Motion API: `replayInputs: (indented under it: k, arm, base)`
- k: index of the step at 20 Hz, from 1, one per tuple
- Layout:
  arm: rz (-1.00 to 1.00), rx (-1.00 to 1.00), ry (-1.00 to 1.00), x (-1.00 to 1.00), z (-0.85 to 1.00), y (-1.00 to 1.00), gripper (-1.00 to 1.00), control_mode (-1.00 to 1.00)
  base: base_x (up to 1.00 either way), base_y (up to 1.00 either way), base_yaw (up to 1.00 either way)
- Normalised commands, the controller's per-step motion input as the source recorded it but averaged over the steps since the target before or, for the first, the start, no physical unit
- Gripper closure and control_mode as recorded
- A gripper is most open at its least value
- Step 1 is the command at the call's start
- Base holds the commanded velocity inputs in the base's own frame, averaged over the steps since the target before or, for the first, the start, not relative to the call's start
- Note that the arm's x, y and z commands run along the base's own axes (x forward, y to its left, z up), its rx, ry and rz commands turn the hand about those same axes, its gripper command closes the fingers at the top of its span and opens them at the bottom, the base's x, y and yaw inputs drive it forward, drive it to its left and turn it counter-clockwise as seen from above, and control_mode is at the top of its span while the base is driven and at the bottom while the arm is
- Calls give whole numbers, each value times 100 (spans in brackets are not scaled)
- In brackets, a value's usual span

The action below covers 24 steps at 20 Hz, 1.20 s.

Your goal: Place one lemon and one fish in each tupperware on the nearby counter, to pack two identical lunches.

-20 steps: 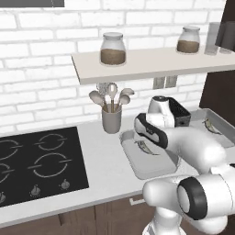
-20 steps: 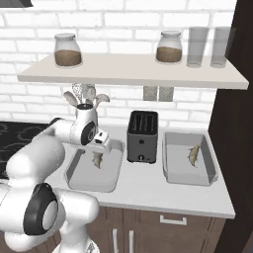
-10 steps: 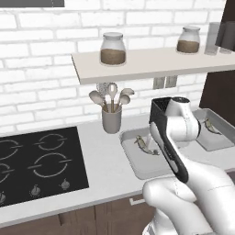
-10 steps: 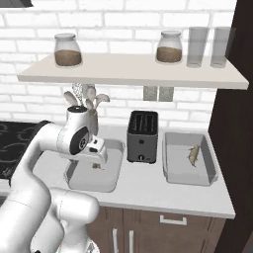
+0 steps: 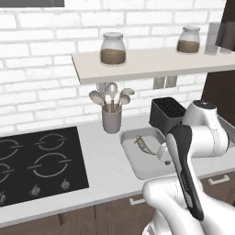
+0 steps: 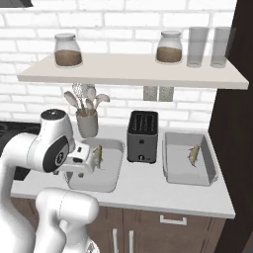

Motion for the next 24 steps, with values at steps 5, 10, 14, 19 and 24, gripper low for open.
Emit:
replayInputs:
  k: [5,10,14,19,24]
  arm:
    - [0,0,0,0,0,0,-100,-100]
    - [0,0,0,0,0,0,-100,100]
    - [0,0,0,0,0,0,-100,100]
    - [0,0,0,0,0,0,-100,100]
    - [0,0,0,0,0,0,-100,100]
  base:
    - [0,0,0]
    - [-37,-8,-21]
    - [-81,4,-73]
    - [-54,5,-82]
    - [0,-3,-94]
